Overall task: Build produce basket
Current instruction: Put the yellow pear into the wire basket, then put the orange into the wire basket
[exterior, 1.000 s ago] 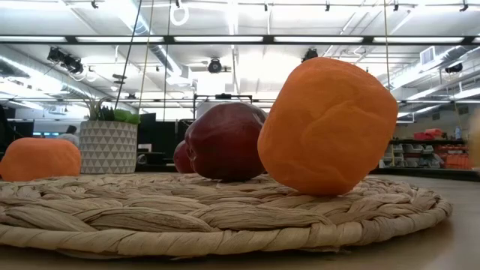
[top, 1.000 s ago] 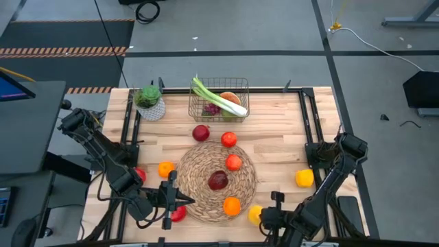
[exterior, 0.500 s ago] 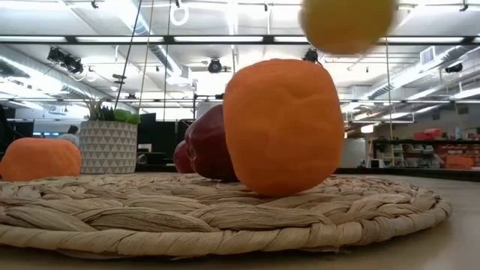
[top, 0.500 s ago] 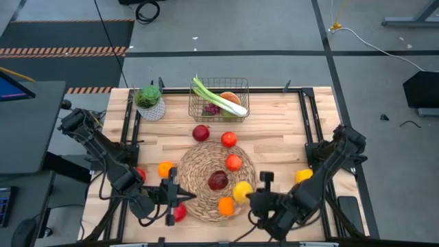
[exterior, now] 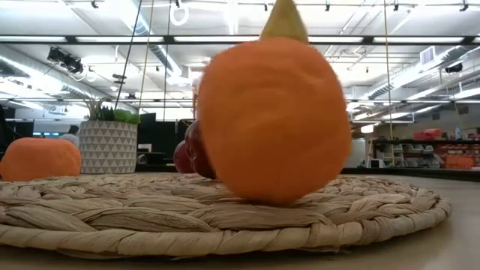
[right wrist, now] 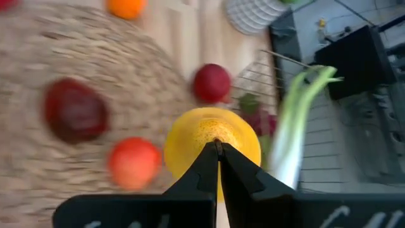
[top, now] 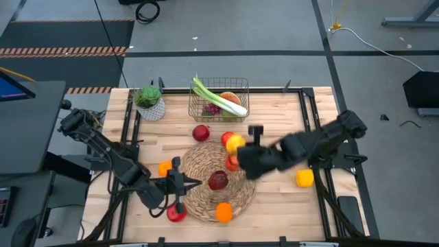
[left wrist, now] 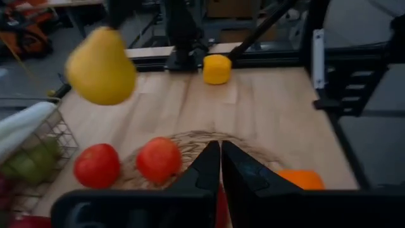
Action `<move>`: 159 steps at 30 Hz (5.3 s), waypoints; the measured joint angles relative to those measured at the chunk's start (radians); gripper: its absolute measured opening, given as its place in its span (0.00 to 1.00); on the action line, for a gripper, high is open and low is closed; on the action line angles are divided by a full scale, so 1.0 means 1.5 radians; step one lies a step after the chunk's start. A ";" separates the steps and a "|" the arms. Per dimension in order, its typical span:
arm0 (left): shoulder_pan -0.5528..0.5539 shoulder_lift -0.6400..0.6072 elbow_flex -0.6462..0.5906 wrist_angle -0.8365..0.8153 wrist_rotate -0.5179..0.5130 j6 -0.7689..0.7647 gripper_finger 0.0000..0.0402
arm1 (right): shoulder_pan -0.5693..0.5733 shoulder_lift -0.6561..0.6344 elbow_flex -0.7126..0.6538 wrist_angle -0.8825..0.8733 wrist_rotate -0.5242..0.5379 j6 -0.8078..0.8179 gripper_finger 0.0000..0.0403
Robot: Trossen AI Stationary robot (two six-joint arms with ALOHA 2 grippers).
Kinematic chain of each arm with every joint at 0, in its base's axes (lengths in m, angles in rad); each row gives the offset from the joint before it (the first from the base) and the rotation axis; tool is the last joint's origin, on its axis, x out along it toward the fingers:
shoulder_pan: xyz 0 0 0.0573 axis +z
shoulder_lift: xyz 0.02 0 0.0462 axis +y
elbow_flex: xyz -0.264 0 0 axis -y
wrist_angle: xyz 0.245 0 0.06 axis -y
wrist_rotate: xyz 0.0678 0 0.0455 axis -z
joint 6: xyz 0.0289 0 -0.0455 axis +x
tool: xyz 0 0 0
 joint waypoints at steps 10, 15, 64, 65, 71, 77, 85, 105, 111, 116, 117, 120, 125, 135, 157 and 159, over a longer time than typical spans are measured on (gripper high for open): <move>0.088 -0.030 0.001 -0.092 -0.001 0.039 0.07 | -0.244 -0.026 0.000 0.121 -0.201 -0.229 0.03; 0.140 -0.054 0.001 -0.168 -0.002 0.041 0.08 | -0.356 -0.022 -0.008 0.207 -0.326 -0.291 0.03; 0.298 -0.032 -0.001 -0.289 0.108 -0.038 0.11 | -0.387 0.024 -0.043 0.050 -0.588 -0.197 0.52; 0.293 -0.028 0.000 -0.284 0.108 -0.038 0.11 | -0.374 0.024 -0.056 0.060 -0.587 -0.193 0.52; 0.288 -0.010 0.000 -0.275 0.107 -0.038 0.10 | -0.317 0.025 -0.141 0.097 -0.585 -0.155 0.52; 0.306 0.018 0.000 -0.270 0.089 -0.018 0.10 | -0.281 0.025 -0.225 0.143 -0.584 -0.101 0.52; 0.342 0.077 0.000 -0.215 0.091 0.052 0.11 | -0.222 0.024 -0.292 0.176 -0.584 -0.029 0.52; 0.273 0.102 0.000 -0.069 0.399 0.098 0.10 | 0.045 0.022 -0.320 0.177 -0.344 0.251 0.52; 0.226 0.102 0.000 -0.069 0.398 0.047 0.11 | 0.169 0.022 -0.320 0.177 -0.217 0.374 0.52; 0.182 0.102 0.000 -0.067 0.393 0.009 0.10 | 0.260 0.022 -0.320 0.178 -0.109 0.481 0.52; 0.175 0.102 0.000 -0.065 0.384 -0.010 0.10 | 0.276 0.022 -0.320 0.178 -0.099 0.503 0.52; 0.159 0.102 0.000 -0.062 0.344 -0.079 0.09 | 0.318 0.022 -0.320 0.178 -0.081 0.560 0.52; 0.127 0.103 0.000 -0.028 0.301 -0.164 0.08 | 0.370 0.025 -0.321 0.187 -0.034 0.590 0.52; 0.039 0.143 0.001 0.127 0.268 -0.106 0.08 | 0.385 0.025 -0.324 0.276 -0.011 0.469 0.52; 0.036 0.136 0.000 -0.553 0.153 -0.782 0.07 | 0.358 0.025 -0.324 0.268 -0.026 0.423 0.52; 0.033 0.136 0.000 -0.537 0.134 -0.757 0.07 | 0.358 0.025 -0.324 0.267 -0.026 0.423 0.52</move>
